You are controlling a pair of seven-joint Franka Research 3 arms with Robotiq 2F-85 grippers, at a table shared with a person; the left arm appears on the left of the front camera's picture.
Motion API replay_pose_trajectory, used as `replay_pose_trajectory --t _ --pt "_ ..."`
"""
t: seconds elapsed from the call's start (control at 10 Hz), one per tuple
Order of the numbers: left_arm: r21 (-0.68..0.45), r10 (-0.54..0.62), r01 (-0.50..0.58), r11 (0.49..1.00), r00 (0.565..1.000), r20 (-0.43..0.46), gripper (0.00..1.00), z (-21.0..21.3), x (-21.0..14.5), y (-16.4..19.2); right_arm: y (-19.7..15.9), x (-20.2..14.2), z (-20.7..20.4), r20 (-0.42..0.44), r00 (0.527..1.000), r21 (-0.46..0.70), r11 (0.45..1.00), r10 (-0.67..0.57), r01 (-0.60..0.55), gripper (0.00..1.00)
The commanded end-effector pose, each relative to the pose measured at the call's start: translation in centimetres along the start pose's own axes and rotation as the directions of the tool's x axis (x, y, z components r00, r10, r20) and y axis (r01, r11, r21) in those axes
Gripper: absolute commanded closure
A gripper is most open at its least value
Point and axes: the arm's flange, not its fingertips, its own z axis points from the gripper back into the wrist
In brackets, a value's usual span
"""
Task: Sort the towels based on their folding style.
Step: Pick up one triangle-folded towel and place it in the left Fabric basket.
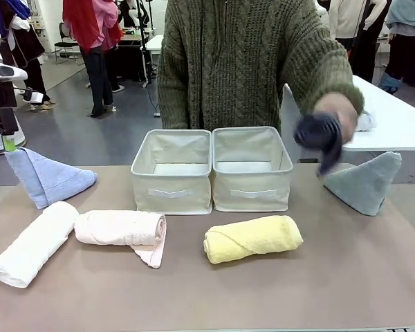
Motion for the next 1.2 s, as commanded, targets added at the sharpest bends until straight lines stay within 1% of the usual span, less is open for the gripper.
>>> replay_pose_trajectory --t 0.0,0.1,0.4,0.5,0.6,0.7,0.8,0.9,1.0,1.1 --pt "-0.034 -0.07 0.073 0.997 0.995 0.07 0.0 1.3 -1.0 -0.2 0.0 0.1 -0.1 -0.001 1.0 0.009 1.0 0.002 -0.002 0.0" --pt "0.0 0.0 0.0 1.0 1.0 0.0 0.0 0.0 0.0 0.0 0.0 0.1 -0.1 -0.001 1.0 0.009 1.0 0.002 -0.002 0.0" --pt "0.0 0.0 0.0 1.0 1.0 0.0 0.0 0.0 0.0 0.0 0.0 0.1 -0.1 -0.001 1.0 0.009 1.0 0.002 -0.002 0.0" --pt "-0.009 -0.019 0.019 1.0 1.0 0.013 0.0 0.3 -0.2 0.1 0.0 0.1 -0.1 -0.001 1.0 0.009 1.0 0.002 -0.002 0.0" --pt "0.144 -0.066 0.06 0.988 0.997 0.034 0.0 -0.3 -0.4 -0.3 0.0 0.1 -0.1 -0.001 1.0 0.009 1.0 0.002 -0.002 0.0" --pt "0.239 -0.042 0.027 0.971 0.997 0.057 0.0 -0.9 -0.2 -0.4 0.0 0.1 -0.1 -0.001 1.0 0.009 1.0 0.002 -0.002 0.0" --pt "0.286 -0.06 0.032 0.958 0.994 0.087 0.0 -1.6 0.0 -0.5 0.0 0.1 -0.1 -0.001 1.0 0.009 1.0 0.002 -0.002 0.0" --pt "0.325 -0.075 0.033 0.945 0.99 0.118 0.0 -2.3 0.3 -0.6 0.0 0.1 -0.1 -0.001 1.0 0.009 1.0 0.002 -0.002 0.0" --pt "0.318 -0.095 0.044 0.947 0.984 0.148 0.0 -2.9 0.3 -0.5 0.0 0.1 -0.1 -0.001 1.0 0.009 1.0 0.002 -0.002 0.0" --pt "0.288 -0.11 0.058 0.956 0.979 0.169 0.0 -3.1 0.3 -0.3 0.0 0.1 -0.1 -0.001 1.0 0.009 1.0 0.002 -0.002 0.0"
